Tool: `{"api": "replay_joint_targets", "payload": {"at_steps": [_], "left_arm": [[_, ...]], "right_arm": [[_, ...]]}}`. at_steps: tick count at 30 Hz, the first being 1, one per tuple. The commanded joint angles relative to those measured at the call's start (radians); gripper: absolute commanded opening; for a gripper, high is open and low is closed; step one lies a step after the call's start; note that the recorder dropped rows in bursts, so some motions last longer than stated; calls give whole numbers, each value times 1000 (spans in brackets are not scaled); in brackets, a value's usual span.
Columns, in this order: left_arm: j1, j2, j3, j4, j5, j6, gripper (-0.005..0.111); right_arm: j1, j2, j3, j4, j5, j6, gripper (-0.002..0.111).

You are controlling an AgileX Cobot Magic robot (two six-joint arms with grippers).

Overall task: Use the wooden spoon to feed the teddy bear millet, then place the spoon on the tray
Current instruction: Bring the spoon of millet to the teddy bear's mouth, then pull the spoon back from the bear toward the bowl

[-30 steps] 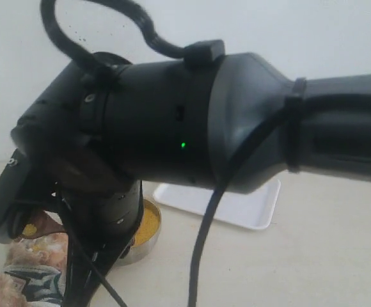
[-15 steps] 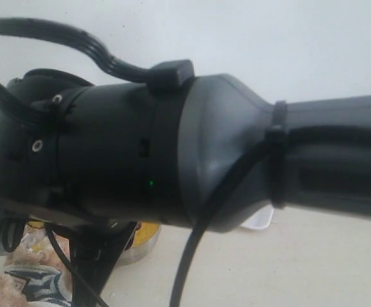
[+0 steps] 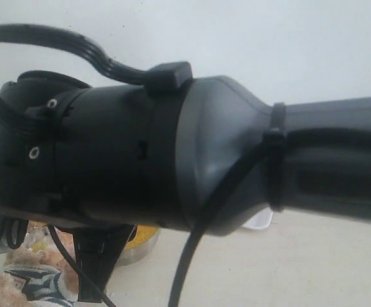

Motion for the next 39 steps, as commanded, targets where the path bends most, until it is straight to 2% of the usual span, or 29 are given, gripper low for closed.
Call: {"api": "replay_joint_targets", "payload": {"at_steps": [1, 13, 18, 26, 30, 35, 37, 39], "left_arm": [[-4, -10, 5, -21, 32, 5, 4], [-4, -10, 5, -21, 32, 5, 4], [-4, -10, 5, -21, 32, 5, 4], [-4, -10, 5, -23, 32, 5, 4], [-4, -10, 5, -23, 32, 5, 4], [-4, -10, 5, -25, 32, 5, 4], [-4, -10, 5, -32, 32, 5, 4], [-4, -10, 5, -45, 32, 5, 4]], "right_arm": [[24, 0, -5, -121, 5, 5, 0], [63, 2, 39, -214, 53, -57, 0], [115, 2, 108, -337, 13, 112, 0], [126, 2, 108, -346, 29, 84, 0], [124, -14, 108, -353, 24, 144, 0], [34, -85, 106, -323, -19, 158, 0], [-24, -122, 84, -205, -38, 104, 0], [-100, -141, 47, -7, -33, -32, 0]]}}
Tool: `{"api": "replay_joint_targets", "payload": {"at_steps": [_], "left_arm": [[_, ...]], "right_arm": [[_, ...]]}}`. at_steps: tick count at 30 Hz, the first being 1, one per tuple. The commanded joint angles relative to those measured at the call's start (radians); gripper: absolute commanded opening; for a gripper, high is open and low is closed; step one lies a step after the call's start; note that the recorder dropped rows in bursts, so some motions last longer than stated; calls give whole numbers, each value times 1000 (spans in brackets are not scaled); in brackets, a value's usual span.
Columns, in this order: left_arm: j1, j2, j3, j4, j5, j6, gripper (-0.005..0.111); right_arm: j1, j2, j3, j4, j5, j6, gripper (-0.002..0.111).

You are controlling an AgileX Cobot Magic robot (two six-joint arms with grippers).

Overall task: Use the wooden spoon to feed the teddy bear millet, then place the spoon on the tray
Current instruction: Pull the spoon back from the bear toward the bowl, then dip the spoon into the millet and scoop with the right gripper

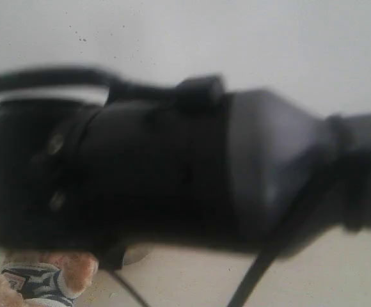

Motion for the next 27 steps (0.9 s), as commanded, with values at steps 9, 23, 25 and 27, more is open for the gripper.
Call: {"api": "replay_joint_targets", "payload": {"at_steps": [9, 23, 25, 27], "left_arm": [[-4, -10, 3, -124, 32, 24, 4], [-2, -8, -50, -204, 32, 56, 4], [-2, -8, -72, -204, 32, 49, 4], [-2, -8, -90, -204, 32, 49, 4]], "right_arm": [[-334, 70, -249, 580, 85, -341, 0], [-346, 315, -331, 519, 88, -379, 0], [-346, 317, -331, 521, 55, -375, 0], [-346, 317, -331, 527, 23, -372, 0]]}}
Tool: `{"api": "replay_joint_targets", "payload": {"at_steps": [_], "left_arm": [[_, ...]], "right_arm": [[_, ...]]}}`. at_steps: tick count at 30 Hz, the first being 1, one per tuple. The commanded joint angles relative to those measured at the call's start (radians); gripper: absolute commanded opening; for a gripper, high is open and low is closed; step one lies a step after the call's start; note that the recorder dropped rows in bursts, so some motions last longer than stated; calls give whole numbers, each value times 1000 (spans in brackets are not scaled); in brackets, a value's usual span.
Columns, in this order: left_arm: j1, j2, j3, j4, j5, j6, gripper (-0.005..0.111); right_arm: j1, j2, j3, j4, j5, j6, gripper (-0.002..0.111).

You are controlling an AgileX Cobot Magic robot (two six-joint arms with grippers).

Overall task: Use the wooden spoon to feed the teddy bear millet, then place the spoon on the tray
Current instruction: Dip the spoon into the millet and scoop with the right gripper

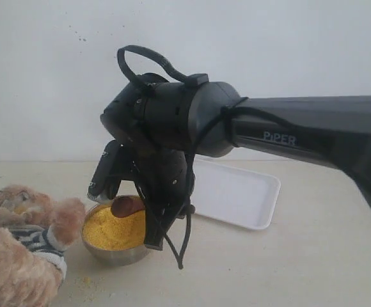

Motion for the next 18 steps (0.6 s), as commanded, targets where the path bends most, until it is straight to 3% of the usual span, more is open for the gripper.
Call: {"api": "replay_joint_targets", "payload": {"at_steps": [1, 18], "left_arm": [[-2, -10, -43, -17, 32, 1, 4], [-2, -10, -61, -17, 32, 5, 4]], "right_arm": [[-2, -2, -11, -2, -73, 0, 0], [-4, 57, -9, 23, -11, -6, 0]]}}
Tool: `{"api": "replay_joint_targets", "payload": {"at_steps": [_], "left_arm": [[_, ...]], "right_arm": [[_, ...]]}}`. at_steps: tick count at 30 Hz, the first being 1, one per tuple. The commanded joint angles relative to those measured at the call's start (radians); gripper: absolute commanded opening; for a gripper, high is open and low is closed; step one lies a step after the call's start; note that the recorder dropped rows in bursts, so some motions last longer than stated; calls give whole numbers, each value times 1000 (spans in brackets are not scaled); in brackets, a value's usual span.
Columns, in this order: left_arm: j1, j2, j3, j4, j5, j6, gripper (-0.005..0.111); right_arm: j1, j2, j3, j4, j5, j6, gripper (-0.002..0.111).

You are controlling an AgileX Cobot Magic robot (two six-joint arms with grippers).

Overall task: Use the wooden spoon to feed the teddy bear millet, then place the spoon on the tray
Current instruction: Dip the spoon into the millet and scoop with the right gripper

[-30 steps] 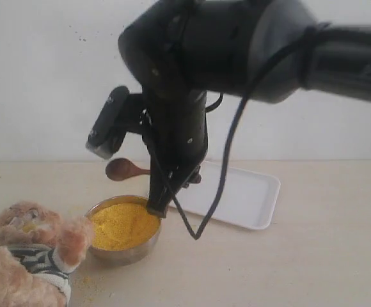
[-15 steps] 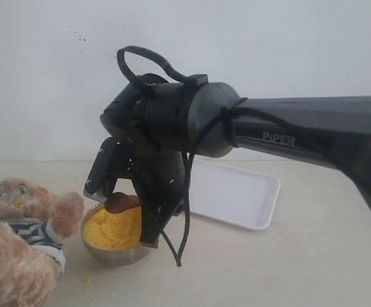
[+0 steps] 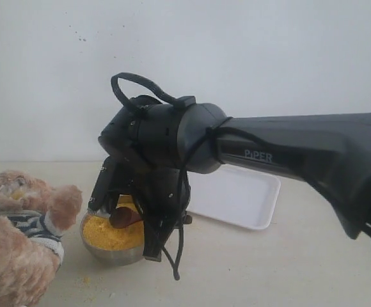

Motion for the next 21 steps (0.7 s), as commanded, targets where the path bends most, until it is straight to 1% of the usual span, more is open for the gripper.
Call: {"api": "replay_joint_targets", "payload": {"at_steps": [1, 5, 8, 14, 21], "left_arm": [[-2, -10, -4, -9, 32, 5, 4], [-2, -10, -4, -9, 32, 5, 4], [-2, -10, -4, -9, 32, 5, 4], [-2, -10, -4, -9, 32, 10, 4], [-2, -10, -4, -9, 32, 12, 4]], "right_arm": [[-4, -3, -7, 56, 10, -6, 0], [-4, -3, -7, 115, 3, -2, 0], [-4, -3, -7, 125, 1, -2, 0], [-4, -3, -7, 53, 5, 93, 0], [-4, -5, -9, 27, 32, 104, 0]]}}
